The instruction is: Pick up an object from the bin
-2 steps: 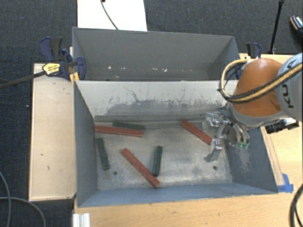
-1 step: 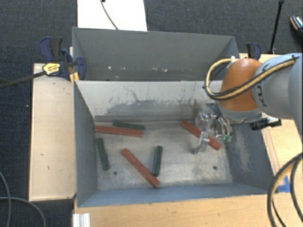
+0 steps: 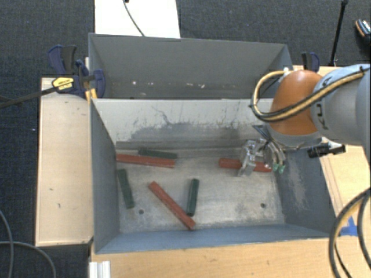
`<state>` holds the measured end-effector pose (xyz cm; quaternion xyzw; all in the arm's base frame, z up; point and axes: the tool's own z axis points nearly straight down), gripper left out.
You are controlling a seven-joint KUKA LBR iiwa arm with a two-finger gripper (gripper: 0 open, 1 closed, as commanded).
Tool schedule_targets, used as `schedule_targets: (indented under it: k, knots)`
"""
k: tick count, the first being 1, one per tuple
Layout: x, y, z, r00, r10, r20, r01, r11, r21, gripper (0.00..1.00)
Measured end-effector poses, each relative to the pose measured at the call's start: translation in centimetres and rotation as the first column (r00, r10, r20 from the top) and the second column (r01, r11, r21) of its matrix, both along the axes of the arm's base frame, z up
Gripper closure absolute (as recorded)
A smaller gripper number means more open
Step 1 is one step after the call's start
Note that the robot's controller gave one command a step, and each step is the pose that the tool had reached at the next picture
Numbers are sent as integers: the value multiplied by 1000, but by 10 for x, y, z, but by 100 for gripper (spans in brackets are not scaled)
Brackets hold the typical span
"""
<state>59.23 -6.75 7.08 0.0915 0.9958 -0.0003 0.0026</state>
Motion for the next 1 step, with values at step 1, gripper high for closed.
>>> schedule_targets:
  k: [1]
  knots:
    - [-19,0,174,1000,-16,6,16,1000,1,100]
